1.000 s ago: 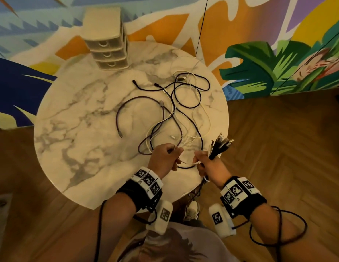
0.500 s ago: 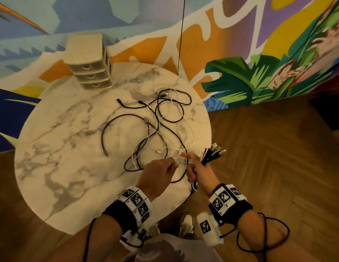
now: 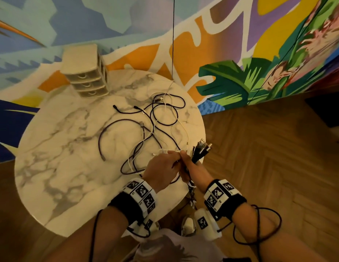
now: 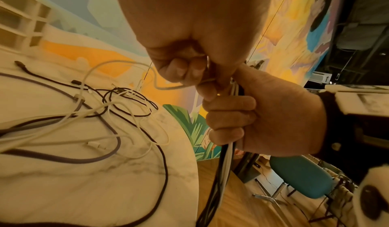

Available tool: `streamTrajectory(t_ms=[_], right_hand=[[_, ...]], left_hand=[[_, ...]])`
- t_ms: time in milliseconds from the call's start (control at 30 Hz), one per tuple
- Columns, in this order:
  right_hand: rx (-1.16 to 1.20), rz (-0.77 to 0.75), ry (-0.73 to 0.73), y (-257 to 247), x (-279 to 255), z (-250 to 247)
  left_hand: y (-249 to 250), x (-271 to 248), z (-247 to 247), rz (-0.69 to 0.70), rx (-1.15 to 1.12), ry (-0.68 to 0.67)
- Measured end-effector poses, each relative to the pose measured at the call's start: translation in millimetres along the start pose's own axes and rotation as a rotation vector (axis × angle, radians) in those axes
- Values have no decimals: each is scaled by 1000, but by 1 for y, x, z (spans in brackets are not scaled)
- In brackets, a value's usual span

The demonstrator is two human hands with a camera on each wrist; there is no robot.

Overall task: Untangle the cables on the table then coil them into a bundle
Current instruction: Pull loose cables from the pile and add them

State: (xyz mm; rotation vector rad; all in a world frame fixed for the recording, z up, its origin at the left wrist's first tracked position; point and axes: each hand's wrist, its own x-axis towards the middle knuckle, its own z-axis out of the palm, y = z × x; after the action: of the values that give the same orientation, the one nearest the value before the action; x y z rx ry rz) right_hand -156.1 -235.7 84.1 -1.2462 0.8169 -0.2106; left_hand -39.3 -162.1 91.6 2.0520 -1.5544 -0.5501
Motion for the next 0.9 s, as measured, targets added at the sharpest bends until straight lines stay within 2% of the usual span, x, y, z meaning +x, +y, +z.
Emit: streamTrajectory(t_ms=[100,167,300,467,600,667,767,833,900], right_hand=[[48,10,84,3,5,-5],[68,-4,124,6,6,-9],[47,-43,89,10,5,-12],[38,91,168,9,0,-6],[39,114,161,12,0,-8],[34,77,169,16,2,-10],[103,-2,203,20,4,-13],[296,2,239,15,6,-18],[559,-7,218,4,4,-28]], left_hand=[[1,-4,0,48,-40,-44],[-3,-9,4,26,-68,-48],[-16,-17,14,-28,-78,-48],[-14,-18,19,61,-41,-74],[-12,-21,21,68,-31,-59],[-14,-22,24,23,-22,-54],[-34,-25,28,-114,34,-150],[-60,-30,29,-195,54,-196],[-92,-36,23,-292,74,-168]])
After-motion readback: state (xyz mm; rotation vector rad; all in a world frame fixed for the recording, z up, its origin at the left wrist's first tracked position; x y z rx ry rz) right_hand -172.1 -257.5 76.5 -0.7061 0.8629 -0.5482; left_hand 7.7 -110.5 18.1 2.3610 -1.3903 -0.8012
